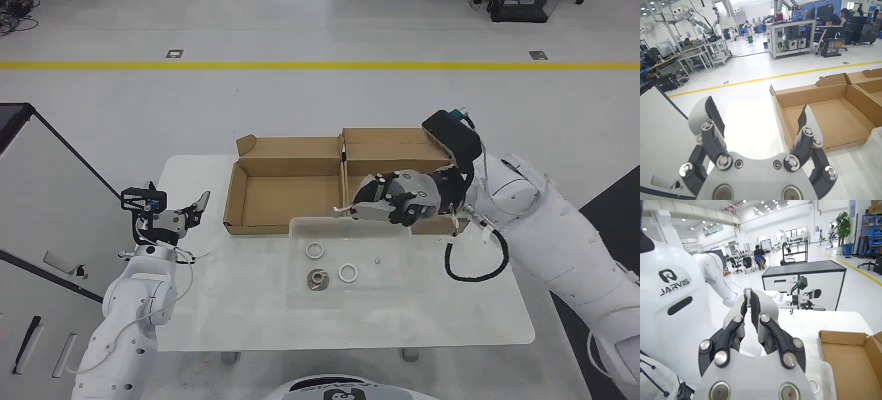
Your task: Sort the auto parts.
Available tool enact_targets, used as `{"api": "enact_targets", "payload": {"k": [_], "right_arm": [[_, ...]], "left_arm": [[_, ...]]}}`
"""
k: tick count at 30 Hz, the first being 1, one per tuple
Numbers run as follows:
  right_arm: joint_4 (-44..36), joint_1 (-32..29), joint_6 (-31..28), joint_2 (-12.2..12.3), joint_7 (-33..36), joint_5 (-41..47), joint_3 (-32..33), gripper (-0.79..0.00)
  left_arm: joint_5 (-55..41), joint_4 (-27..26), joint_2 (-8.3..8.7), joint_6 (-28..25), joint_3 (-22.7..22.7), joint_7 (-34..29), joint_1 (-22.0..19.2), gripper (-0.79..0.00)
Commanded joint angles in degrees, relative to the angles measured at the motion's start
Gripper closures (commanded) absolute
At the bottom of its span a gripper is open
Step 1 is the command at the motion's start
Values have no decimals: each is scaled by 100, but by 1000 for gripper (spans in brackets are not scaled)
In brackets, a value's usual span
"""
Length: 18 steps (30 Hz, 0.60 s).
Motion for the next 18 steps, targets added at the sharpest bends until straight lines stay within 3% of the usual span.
{"api": "enact_targets", "payload": {"k": [1,3,9,18], "right_arm": [[-76,-188,0,-47,434,628,339,0],[-249,-453,0,-138,629,1209,720,0],[-672,-1002,0,-380,630,1836,1284,0],[-1084,-1108,0,-718,632,2289,1312,0]], "left_arm": [[0,0,0,0,0,0,0,-785],[0,0,0,0,0,0,0,-785],[0,0,0,0,0,0,0,-785],[0,0,0,0,0,0,0,-785]]}}
